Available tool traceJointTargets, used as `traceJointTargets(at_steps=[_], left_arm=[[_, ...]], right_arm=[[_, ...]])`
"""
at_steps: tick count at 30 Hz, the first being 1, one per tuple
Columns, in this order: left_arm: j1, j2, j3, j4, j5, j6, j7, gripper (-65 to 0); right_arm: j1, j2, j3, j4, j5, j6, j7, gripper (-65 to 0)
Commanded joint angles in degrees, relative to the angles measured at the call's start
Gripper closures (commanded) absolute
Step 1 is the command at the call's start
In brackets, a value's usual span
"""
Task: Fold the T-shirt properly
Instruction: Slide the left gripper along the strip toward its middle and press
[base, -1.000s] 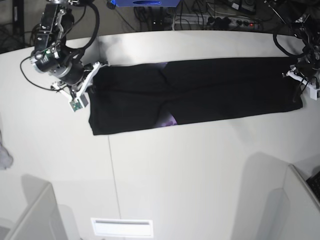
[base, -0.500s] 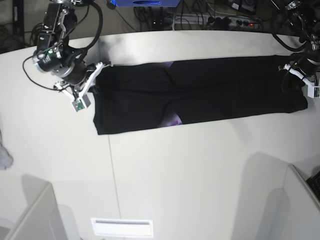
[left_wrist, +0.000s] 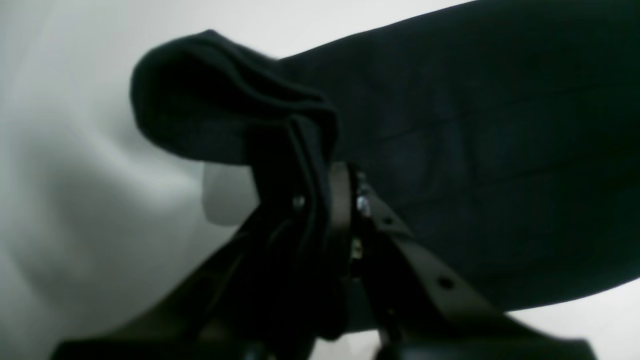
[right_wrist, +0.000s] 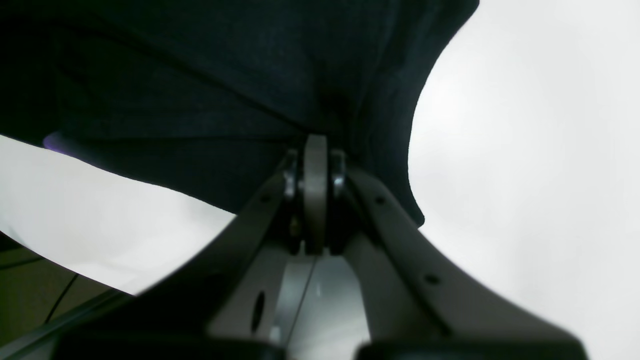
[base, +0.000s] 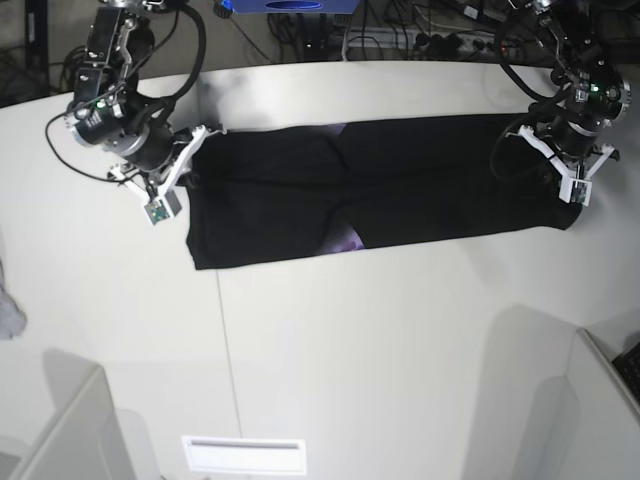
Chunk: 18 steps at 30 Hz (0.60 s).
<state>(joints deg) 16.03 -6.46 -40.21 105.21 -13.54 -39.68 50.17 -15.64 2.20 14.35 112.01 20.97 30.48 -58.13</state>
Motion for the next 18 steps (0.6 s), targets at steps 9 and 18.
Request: traceJointTargets(at_steps=[9, 18], left_arm=[[-0.7, 1.9, 5.8, 1.6, 2.0, -0.3, -1.1, 0.0], [-0.8, 2.8, 10.6, 1.7, 1.4, -0.3, -1.1, 0.0]], right_arm=[[0.4, 0.3, 0.2, 0.8, 0.8, 0.0, 1.2, 0.0], [0.4, 0.3, 0.2, 0.7, 0.7, 0.0, 1.2, 0.0]])
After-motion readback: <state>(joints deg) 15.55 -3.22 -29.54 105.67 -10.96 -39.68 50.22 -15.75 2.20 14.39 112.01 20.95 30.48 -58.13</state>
